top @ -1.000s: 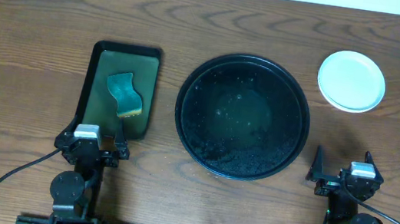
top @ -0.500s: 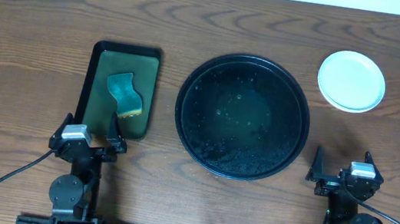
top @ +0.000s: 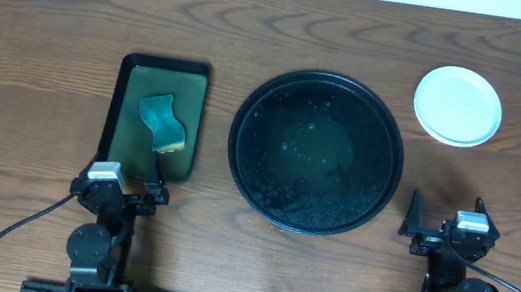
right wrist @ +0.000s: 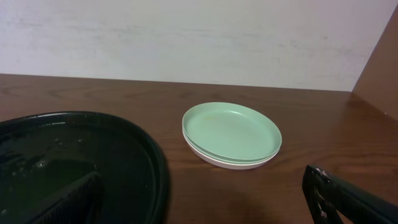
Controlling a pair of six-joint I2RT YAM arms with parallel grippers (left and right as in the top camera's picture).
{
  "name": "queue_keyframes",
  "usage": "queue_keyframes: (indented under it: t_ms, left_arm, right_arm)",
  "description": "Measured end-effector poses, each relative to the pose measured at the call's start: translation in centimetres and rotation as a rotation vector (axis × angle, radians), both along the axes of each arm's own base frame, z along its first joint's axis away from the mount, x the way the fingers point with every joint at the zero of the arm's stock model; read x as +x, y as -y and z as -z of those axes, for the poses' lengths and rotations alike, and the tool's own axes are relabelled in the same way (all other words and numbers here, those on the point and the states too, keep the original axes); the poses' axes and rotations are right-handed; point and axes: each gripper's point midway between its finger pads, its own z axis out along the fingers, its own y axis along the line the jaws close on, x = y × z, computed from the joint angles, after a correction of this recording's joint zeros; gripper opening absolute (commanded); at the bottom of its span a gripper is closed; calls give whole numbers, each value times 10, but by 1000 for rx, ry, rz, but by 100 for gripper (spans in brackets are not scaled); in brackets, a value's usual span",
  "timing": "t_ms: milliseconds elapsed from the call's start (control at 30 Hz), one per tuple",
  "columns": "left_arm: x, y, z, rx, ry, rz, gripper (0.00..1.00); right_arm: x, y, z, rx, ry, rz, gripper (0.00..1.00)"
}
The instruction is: Clean dirty plates on tray and stack at the side
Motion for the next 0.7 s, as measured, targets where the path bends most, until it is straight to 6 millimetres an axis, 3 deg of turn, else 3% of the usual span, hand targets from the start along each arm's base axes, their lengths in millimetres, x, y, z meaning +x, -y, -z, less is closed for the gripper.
queue_keyframes:
  t_ms: [700]
  left_arm:
    - [0, 1, 0, 110, -7, 15, 98]
  right_arm:
    - [0, 0, 0, 0, 0, 0, 99]
